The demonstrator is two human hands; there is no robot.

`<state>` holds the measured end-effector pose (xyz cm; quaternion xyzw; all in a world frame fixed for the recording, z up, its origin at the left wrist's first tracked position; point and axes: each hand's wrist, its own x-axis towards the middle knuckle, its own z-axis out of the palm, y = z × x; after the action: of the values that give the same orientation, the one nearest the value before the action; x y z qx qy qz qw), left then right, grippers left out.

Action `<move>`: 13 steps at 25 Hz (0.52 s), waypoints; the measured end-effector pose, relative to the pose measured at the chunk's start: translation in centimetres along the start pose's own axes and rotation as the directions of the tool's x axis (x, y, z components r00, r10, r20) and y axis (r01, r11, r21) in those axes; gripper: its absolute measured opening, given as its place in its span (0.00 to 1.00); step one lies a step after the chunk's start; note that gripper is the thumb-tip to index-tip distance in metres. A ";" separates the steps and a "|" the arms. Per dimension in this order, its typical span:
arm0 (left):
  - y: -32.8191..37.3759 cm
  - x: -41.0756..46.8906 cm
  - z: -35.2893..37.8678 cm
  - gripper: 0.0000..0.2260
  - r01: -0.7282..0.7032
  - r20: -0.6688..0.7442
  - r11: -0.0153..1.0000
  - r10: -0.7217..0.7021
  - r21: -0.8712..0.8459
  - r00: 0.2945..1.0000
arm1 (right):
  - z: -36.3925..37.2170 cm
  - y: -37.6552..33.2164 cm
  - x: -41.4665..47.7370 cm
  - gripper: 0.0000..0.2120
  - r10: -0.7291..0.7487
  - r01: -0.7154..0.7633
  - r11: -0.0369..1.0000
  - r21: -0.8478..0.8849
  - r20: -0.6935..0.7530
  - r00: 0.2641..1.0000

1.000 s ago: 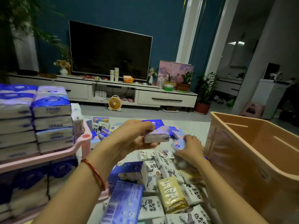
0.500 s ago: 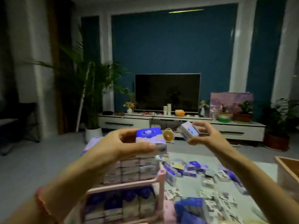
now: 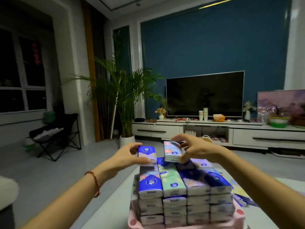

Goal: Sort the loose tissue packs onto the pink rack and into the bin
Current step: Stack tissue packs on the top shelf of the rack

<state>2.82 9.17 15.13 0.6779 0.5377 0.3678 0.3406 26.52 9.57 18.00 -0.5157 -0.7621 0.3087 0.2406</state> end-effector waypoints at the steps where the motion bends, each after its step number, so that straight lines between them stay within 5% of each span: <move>1: -0.6 0.5 0.3 0.34 0.006 0.023 1.000 -0.006 -0.004 1.000 | 0.1 0.2 0.9 0.32 0.009 -0.007 0.999 -0.033 0.034 0.999; 9: -3.1 2.0 1.4 0.28 0.000 0.041 0.999 0.001 -0.035 0.999 | 1.4 0.4 3.4 0.29 0.052 -0.019 0.976 -0.216 0.145 0.988; 13: -2.2 1.1 1.2 0.40 0.019 0.046 1.000 -0.017 -0.022 0.999 | 1.6 0.1 2.6 0.31 0.016 0.015 0.970 -0.244 0.123 0.992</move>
<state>2.95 10.55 12.79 0.6774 0.5317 0.3553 0.3637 24.51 11.69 16.95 -0.5213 -0.8077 0.2440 0.1274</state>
